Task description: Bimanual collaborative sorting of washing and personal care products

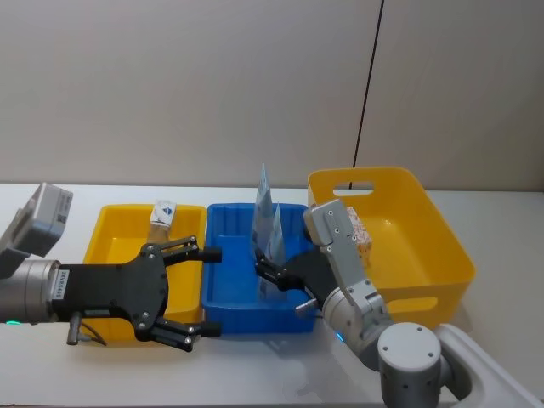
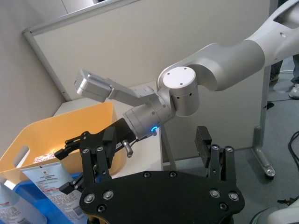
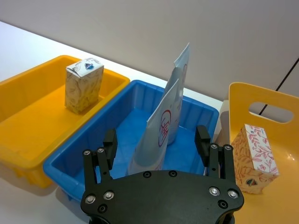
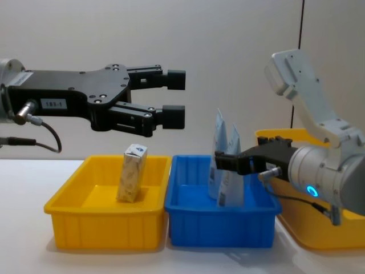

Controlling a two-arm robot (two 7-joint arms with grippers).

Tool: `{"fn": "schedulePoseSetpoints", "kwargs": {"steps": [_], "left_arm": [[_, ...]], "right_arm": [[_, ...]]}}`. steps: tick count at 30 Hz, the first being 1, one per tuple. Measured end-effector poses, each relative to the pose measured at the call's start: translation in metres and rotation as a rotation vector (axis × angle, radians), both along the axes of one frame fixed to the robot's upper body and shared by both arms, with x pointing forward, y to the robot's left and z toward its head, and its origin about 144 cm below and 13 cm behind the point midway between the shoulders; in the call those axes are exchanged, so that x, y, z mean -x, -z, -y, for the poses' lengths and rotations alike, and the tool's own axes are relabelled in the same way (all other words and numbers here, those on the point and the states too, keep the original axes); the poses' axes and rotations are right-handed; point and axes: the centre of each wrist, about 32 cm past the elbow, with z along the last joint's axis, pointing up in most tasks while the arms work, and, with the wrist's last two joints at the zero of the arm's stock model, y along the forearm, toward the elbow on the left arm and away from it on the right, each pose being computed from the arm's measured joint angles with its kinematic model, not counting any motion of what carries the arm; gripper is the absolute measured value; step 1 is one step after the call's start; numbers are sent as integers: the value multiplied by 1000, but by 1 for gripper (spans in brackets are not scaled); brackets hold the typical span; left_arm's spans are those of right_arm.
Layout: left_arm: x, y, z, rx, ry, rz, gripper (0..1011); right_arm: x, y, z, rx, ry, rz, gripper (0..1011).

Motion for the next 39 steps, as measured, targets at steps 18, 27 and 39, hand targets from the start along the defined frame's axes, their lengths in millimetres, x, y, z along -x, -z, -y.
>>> {"fn": "schedulePoseSetpoints", "kwargs": {"steps": [18, 27, 39], "left_arm": [[0, 0, 0, 0, 0, 0, 1001], [0, 0, 0, 0, 0, 0, 1001], [0, 0, 0, 0, 0, 0, 1002]], "right_arm": [[-12, 5, -10, 23, -3, 2, 668], [-13, 6, -12, 23, -2, 0, 349], [-9, 6, -13, 11, 7, -10, 61]]}}
